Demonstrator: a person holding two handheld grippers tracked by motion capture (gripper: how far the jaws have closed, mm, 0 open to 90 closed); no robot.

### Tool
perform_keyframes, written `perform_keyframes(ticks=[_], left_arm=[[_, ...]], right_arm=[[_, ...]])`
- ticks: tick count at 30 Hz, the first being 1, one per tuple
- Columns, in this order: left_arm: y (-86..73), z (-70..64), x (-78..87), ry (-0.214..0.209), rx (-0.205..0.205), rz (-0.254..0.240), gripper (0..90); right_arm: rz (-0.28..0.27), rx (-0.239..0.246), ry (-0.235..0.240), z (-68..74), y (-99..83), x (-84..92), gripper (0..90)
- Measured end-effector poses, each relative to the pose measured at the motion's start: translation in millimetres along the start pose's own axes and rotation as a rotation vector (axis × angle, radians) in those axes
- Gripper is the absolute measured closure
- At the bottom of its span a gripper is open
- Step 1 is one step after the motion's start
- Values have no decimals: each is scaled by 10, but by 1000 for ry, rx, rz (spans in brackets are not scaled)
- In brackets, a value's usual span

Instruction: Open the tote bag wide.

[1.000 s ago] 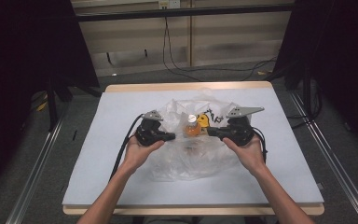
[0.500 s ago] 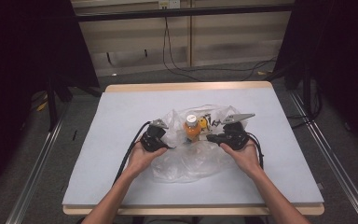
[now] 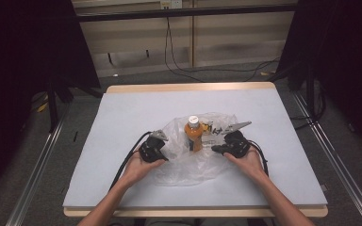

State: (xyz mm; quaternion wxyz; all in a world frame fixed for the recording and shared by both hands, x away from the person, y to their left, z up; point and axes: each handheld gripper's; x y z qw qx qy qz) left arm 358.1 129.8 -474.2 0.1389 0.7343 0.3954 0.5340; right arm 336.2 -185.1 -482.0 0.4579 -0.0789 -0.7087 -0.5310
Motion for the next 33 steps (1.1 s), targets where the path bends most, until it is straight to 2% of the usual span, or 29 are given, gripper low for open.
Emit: perform_keyframes(ticks=[2, 3, 5, 8, 9, 10, 11, 12, 13, 14, 15, 16, 17, 18, 19, 21, 24, 25, 26, 27, 28, 31, 32, 33], left_arm=[[-61, -59, 46, 4, -10, 18, 900], [-94, -84, 53, 3, -13, 5, 900], [-157, -163, 103, 4, -18, 32, 900], [-184, -218, 126, -12, -29, 5, 900], [-178, -257, 163, -10, -39, 21, 900], [-176, -338, 239, -14, -56, -17, 900], [-176, -338, 239, -14, -56, -17, 900], [-180, -366, 283, -40, -63, -60, 900], [-177, -402, 343, -39, -67, -70, 900], [-178, -468, 422, -51, -81, -97, 900], [-178, -468, 422, -51, -81, -97, 900], [-182, -500, 454, -49, -89, -104, 900], [-191, -558, 490, -58, -99, -136, 900], [-191, -558, 490, -58, -99, -136, 900], [-197, -591, 509, -66, -97, -156, 900], [-207, -668, 564, -67, -114, -171, 900], [-200, -710, 589, -80, -108, -197, 900], [-166, -758, 632, -70, -132, -202, 900], [-166, -758, 632, -70, -132, -202, 900], [-98, -797, 689, -75, -152, -236, 900], [-98, -797, 689, -75, -152, -236, 900], [55, -841, 773, -72, -192, -256, 900], [151, -872, 841, -82, -211, -283, 900], [151, -872, 841, -82, -211, -283, 900]], right_arm=[[1, 7, 1, 1, -22, 25, 900], [3, 10, 4, 3, -44, 50, 900], [19, 29, -11, 19, -88, 124, 900], [4, 36, -6, 30, -97, 181, 900], [4, 36, -6, 30, -97, 181, 900], [-28, 27, 2, 20, -60, 246, 900], [-28, 27, 2, 20, -60, 246, 900], [-68, 12, 12, 1, -5, 324, 900], [-68, 12, 12, 1, -5, 324, 900], [-108, -3, 20, -16, 54, 399, 900], [-108, -3, 20, -16, 54, 399, 900], [-136, -7, 18, -27, 115, 466, 900], [-148, -9, 17, -30, 145, 496, 900], [-148, -9, 17, -30, 145, 496, 900], [-162, -13, 18, -34, 172, 524, 900], [-193, -16, 16, -22, 247, 587, 900], [-208, -16, 25, -5, 291, 601, 900], [-213, -9, 22, 13, 332, 603, 900], [-213, -9, 22, 13, 332, 603, 900], [-218, -3, 21, 23, 373, 600, 900], [-218, -3, 21, 23, 373, 600, 900], [-231, 1, 17, 29, 468, 619, 900], [-236, 0, 19, 27, 494, 628, 900], [-242, 1, 17, 25, 519, 646, 900]])
Point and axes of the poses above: each handheld gripper's, and its own axes: x roughly backward along the jaws, y roughly out of its top, z roughly to its left, and after that the axes turned 15 degrees about -y, right-handed
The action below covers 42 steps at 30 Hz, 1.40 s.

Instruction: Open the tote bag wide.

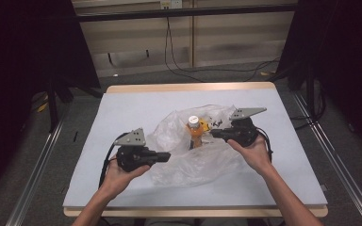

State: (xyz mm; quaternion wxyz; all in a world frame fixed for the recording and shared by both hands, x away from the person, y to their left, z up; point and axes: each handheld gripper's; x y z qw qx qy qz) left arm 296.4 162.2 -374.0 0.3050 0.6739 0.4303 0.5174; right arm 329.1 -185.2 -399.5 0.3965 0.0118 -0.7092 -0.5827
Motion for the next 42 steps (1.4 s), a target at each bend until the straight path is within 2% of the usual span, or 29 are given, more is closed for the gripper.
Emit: perform_keyframes(ticks=[3, 4, 5, 8, 10, 11, 13, 15, 17, 18, 21, 22, 23, 25, 27, 29, 30, 31, 32, 33, 34, 35, 36, 37, 39, 40, 41, 42], left_arm=[[137, -21, 83, -7, -22, -34, 900], [206, -30, 131, 11, -36, -39, 900], [206, -30, 131, 11, -36, -39, 900], [358, 39, 226, 29, -44, -86, 900], [441, 135, 235, 47, -36, -88, 900], [441, 135, 235, 47, -36, -88, 900], [503, 285, 223, 68, -18, -93, 900], [526, 459, 195, 127, 3, -79, 900], [468, 692, 138, 164, 66, -79, 900], [421, 799, 83, 210, 86, -40, 900], [191, 1133, -168, 285, 159, 96, 900], [95, 1228, -260, 288, 187, 125, 900], [39, 1272, -311, 285, 203, 130, 900], [-67, 1338, -394, 271, 230, 144, 900], [-177, 1385, -469, 244, 253, 180, 900], [-250, 1397, -508, 255, 257, 221, 900], [-284, 1411, -506, 255, 246, 264, 900], [-324, 1402, -527, 272, 264, 248, 900], [-360, 1404, -524, 258, 278, 233, 900], [-395, 1400, -522, 260, 274, 252, 900], [-409, 1406, -502, 250, 252, 299, 900], [-434, 1387, -523, 256, 258, 279, 900], [-442, 1389, -497, 244, 243, 296, 900], [-449, 1382, -487, 250, 246, 296, 900], [-465, 1354, -491, 268, 267, 266, 900], [-466, 1360, -450, 259, 246, 306, 900], [-496, 1351, -425, 261, 267, 282, 900], [-507, 1347, -411, 260, 272, 275, 900]], right_arm=[[-15, 1, -3, -4, 56, 29, 900], [-27, 2, -2, -3, 105, 64, 900], [-31, 7, -2, -3, 124, 80, 900], [-40, 11, -9, -18, 189, 110, 900], [-49, 7, -13, -27, 250, 140, 900], [-57, 7, -11, -27, 285, 157, 900], [-69, 17, -14, -22, 354, 187, 900], [-72, 20, -12, -18, 384, 196, 900], [-57, 30, -26, -14, 390, 183, 900], [-48, 33, -34, -26, 371, 161, 900], [-15, 18, -37, -60, 239, 69, 900], [-7, 9, -26, -68, 165, 31, 900], [9, 6, -27, -70, 91, -6, 900], [25, 1, -27, -81, 3, -51, 900], [63, -2, -38, -107, -104, -124, 900], [101, -15, -49, -155, -216, -221, 900], [113, -25, -50, -171, -259, -253, 900], [126, -38, -51, -186, -320, -292, 900], [143, -47, -44, -196, -384, -326, 900], [164, -43, -41, -194, -449, -356, 900], [186, -39, -39, -181, -526, -380, 900], [198, -44, -26, -176, -578, -388, 900], [217, -32, -23, -167, -640, -404, 900], [246, -16, -29, -148, -692, -414, 900], [247, -21, -4, -136, -723, -400, 900], [258, -2, -11, -120, -724, -372, 900], [259, 7, -4, -103, -740, -345, 900], [252, 19, 25, -89, -789, -284, 900]])
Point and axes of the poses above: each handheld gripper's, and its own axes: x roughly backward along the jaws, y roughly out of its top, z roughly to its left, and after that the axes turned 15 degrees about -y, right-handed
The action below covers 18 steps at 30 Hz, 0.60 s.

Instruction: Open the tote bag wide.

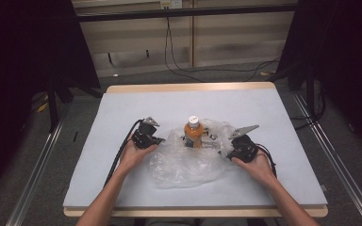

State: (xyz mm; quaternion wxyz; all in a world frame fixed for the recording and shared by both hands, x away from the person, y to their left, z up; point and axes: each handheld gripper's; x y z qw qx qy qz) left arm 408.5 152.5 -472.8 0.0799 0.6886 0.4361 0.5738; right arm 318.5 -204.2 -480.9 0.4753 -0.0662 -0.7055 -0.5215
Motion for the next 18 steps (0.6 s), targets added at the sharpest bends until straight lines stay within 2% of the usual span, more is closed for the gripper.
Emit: perform_keyframes(ticks=[2, 3, 4, 5, 6, 7, 9, 10, 12, 15, 16, 18], left_arm=[[-34, -13, 7, 1, 39, -31, 900], [-42, -14, 29, 2, 18, -6, 900], [-53, -45, 25, 14, 29, -19, 900], [-65, -38, 60, 16, -5, 20, 900], [-87, -67, 46, 18, 23, -19, 900], [-106, -76, 64, 23, 25, -15, 900], [-131, -93, 89, 37, 23, -7, 900], [-137, -90, 110, 40, 5, 15, 900], [-141, -88, 115, 40, 8, 6, 900], [-131, -91, 163, 14, 29, -79, 900], [-112, -107, 229, 2, 28, -123, 900], [-79, -137, 335, -18, 26, -179, 900]], right_arm=[[11, 14, -8, -2, -79, 90, 900], [12, 19, -12, -9, -101, 113, 900], [10, 14, -7, -31, -150, 155, 900], [7, 6, -9, -60, -200, 193, 900], [6, -4, -11, -92, -246, 231, 900], [5, -13, -12, -113, -284, 265, 900], [6, 2, -18, -131, -352, 335, 900], [9, 7, -20, -128, -370, 359, 900], [11, 7, -21, -125, -410, 406, 900], [-11, 9, -8, -81, -390, 426, 900], [-31, 7, 2, -68, -368, 442, 900], [-65, -4, 21, -44, -315, 499, 900]])
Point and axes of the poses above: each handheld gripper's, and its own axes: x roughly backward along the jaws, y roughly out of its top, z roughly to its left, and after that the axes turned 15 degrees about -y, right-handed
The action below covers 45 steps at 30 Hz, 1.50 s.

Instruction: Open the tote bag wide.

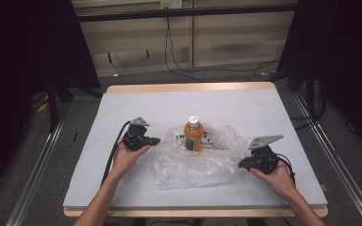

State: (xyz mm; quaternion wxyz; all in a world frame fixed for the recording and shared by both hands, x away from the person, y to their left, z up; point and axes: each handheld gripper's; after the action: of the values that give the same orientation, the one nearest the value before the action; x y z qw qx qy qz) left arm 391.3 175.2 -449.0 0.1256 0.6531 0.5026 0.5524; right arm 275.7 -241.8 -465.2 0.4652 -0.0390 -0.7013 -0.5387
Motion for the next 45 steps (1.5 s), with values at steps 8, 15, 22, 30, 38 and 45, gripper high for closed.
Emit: perform_keyframes(ticks=[8, 15, 22, 30, 38, 45], left_arm=[[176, -181, 305, -12, -55, -99, 900], [172, -192, 465, -10, -60, -140, 900], [248, -268, 603, -8, -82, -158, 900], [480, -526, 557, -58, -160, -128, 900], [689, -662, 197, -105, -203, 11, 900], [781, -602, -209, -117, -202, 162, 900]], right_arm=[[-122, -23, 16, 88, 62, 260, 900], [-115, -5, -1, 91, -54, 413, 900], [-141, -34, -44, -17, -111, 629, 900], [-223, -70, -87, -150, 77, 801, 900], [-246, -49, -61, -236, 517, 643, 900], [-177, 34, -13, -199, 960, 368, 900]])
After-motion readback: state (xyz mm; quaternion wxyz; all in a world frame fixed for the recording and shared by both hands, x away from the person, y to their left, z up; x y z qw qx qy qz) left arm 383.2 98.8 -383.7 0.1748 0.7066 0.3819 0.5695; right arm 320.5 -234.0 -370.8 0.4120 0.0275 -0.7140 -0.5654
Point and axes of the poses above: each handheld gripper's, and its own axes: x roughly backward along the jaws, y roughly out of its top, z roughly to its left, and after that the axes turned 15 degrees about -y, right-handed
